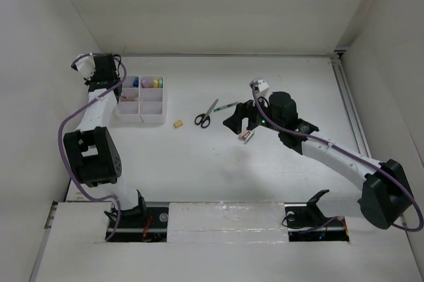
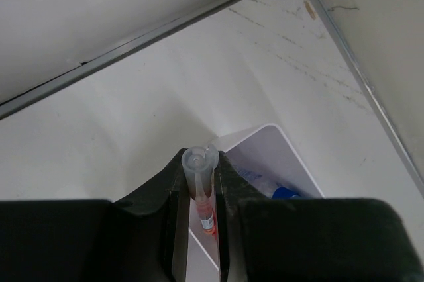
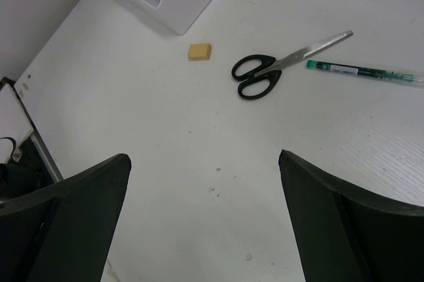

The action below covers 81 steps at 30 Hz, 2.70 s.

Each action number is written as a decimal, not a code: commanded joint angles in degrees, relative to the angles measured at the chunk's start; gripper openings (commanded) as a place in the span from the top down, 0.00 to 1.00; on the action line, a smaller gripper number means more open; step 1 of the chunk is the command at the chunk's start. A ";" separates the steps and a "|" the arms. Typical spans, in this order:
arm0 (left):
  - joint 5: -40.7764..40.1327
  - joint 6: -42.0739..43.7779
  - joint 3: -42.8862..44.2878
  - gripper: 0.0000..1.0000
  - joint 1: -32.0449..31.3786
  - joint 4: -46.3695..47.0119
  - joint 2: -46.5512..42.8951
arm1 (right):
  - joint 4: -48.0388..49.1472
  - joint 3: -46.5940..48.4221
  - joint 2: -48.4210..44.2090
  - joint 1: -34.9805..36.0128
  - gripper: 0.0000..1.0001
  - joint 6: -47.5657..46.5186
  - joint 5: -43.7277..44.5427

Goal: Sort the stationery into containers
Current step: Place the pen in the storage box, then pick up the pen from the center of the board.

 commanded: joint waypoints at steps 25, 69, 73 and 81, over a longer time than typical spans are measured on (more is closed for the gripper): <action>8.04 1.79 1.72 0.00 -3.59 4.02 -9.08 | -1.57 5.87 4.69 1.01 0.00 -1.37 6.98; 33.00 4.96 14.03 0.00 -3.59 -8.03 -19.20 | -54.49 63.99 58.93 2.60 0.20 55.41 43.56; 33.53 4.96 14.03 0.00 -3.59 -8.03 -19.20 | -57.11 65.91 60.24 2.59 0.21 57.16 44.35; 33.53 4.96 14.03 0.00 -3.59 -8.03 -19.20 | -65.91 76.72 68.42 2.07 0.21 56.64 44.96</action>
